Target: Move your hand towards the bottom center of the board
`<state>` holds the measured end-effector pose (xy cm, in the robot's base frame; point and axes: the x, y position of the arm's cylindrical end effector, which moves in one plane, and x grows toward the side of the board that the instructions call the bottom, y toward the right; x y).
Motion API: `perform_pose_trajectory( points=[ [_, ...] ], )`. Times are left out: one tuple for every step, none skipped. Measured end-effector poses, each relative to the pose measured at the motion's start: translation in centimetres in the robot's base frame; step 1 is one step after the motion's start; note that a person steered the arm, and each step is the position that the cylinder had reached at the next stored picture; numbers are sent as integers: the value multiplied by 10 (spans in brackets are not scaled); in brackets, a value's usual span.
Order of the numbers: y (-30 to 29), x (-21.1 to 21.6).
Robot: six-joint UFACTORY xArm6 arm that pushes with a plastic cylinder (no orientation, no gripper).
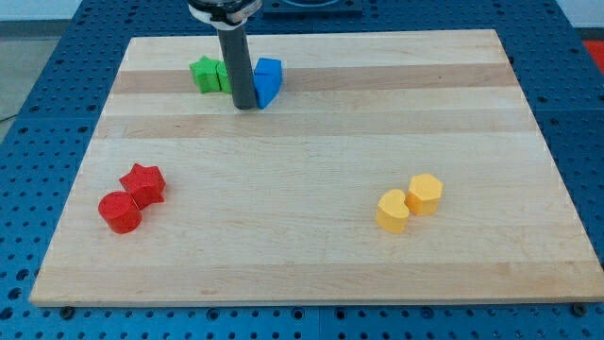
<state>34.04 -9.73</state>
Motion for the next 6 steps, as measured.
perform_pose_trajectory(
  points=[
    [0, 3],
    [7, 34],
    [35, 79],
    [42, 146],
    [33, 211],
    [3, 277]
  ],
)
